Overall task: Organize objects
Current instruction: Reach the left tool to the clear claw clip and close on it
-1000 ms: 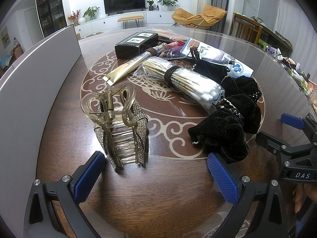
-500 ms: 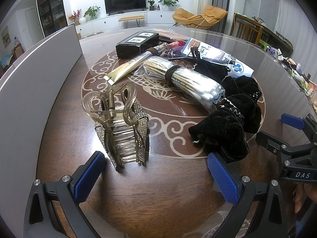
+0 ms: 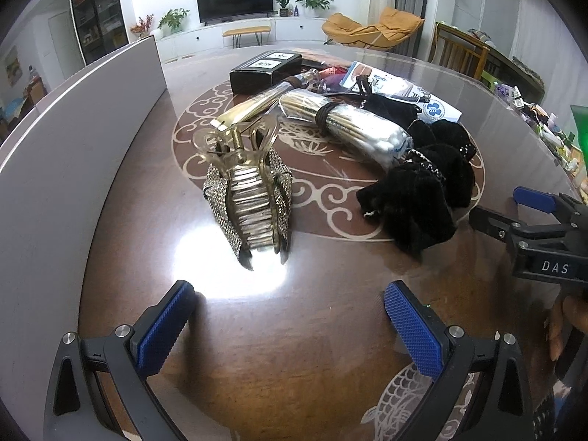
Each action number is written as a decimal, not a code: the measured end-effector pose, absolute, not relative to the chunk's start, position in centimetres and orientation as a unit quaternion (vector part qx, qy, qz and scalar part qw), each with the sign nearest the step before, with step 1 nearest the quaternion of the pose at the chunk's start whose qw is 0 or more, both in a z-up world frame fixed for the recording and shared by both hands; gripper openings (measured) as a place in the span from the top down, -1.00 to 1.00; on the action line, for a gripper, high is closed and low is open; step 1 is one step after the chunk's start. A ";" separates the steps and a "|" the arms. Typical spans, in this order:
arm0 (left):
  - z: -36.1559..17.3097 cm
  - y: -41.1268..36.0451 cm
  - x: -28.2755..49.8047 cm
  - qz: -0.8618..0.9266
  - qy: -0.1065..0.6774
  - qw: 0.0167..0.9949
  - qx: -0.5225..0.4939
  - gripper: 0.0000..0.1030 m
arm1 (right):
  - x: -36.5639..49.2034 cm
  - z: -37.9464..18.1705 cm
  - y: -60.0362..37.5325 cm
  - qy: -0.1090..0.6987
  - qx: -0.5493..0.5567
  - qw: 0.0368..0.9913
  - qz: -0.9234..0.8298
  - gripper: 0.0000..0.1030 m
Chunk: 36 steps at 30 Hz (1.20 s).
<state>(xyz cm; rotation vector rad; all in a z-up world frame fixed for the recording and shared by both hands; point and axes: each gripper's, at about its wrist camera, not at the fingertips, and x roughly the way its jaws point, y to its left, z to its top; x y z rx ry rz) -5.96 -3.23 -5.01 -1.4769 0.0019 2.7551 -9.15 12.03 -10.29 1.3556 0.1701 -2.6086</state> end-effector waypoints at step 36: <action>-4.8 -7.5 -12.7 0.889 -0.013 -0.019 -0.457 -0.04 | -9.0 -10.4 12.1 0.057 0.458 0.099 -0.882 -1.00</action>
